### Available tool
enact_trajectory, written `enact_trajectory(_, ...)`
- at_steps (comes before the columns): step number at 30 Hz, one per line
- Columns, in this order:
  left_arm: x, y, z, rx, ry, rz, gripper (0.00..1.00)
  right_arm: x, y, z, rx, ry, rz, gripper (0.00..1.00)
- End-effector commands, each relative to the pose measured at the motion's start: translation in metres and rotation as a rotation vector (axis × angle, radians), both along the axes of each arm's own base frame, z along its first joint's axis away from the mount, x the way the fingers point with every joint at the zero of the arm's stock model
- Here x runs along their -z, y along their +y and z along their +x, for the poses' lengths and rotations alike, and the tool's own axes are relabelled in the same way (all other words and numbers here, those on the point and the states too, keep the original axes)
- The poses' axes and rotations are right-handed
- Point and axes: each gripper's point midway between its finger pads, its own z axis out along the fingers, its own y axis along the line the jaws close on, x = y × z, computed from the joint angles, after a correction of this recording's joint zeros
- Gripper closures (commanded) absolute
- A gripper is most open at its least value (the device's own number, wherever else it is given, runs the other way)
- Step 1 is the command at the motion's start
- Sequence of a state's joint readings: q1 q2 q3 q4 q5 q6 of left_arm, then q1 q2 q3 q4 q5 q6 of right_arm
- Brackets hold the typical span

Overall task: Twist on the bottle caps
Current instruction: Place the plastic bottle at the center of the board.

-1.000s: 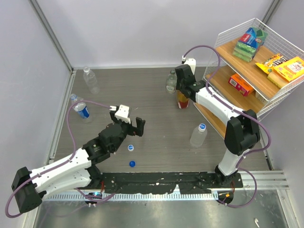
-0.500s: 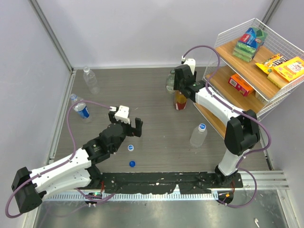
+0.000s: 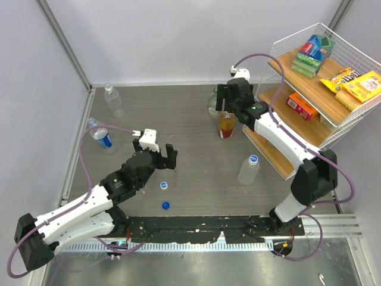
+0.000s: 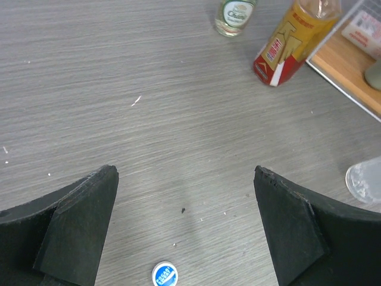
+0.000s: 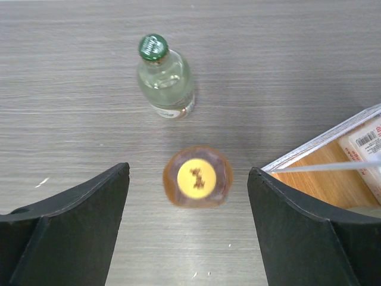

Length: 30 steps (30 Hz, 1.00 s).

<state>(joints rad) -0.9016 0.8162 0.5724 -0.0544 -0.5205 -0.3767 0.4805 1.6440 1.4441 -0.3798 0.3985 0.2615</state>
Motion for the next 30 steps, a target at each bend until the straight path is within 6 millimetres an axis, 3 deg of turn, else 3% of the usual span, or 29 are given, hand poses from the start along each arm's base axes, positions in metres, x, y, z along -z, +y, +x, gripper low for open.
enact_trajectory(1,-0.013,0.008,0.011,-0.051,0.067,-0.113,0.0,-0.07,0.002,-0.025,-0.074,-0.132,0.113,0.15)
enact_trajectory(4,0.003,0.021,0.022,-0.103,0.142,-0.145,0.0,-0.081,0.002,-0.052,-0.127,-0.127,0.167,0.14)
enact_trajectory(10,0.011,0.031,0.022,-0.135,0.215,-0.176,0.0,-0.066,0.021,-0.101,-0.332,-0.032,0.228,0.14)
enact_trajectory(12,0.012,0.037,0.021,-0.165,0.234,-0.166,0.0,-0.06,0.036,-0.117,-0.429,-0.001,0.258,0.14)
enact_trajectory(18,0.02,0.063,0.011,-0.296,0.3,-0.122,0.0,-0.037,0.065,-0.142,-0.534,0.038,0.206,0.14)
enact_trajectory(21,0.016,0.074,0.008,-0.357,0.302,-0.124,0.0,-0.019,0.089,-0.16,-0.611,0.046,0.202,0.14)
enact_trajectory(22,0.015,0.078,0.007,-0.374,0.302,-0.122,0.0,-0.022,0.099,-0.159,-0.634,0.015,0.228,0.14)
enact_trajectory(23,0.013,0.08,0.006,-0.379,0.301,-0.116,0.0,-0.007,0.107,-0.167,-0.664,0.036,0.232,0.14)
enact_trajectory(24,0.012,0.081,0.004,-0.377,0.304,-0.112,0.0,-0.008,0.115,-0.169,-0.686,0.021,0.263,0.13)
enact_trajectory(25,0.01,0.081,0.002,-0.367,0.305,-0.111,0.0,0.005,0.121,-0.175,-0.707,0.046,0.265,0.13)
enact_trajectory(30,0.005,0.098,-0.005,-0.422,0.264,-0.132,0.0,0.023,0.142,-0.18,-0.761,0.008,0.261,0.13)
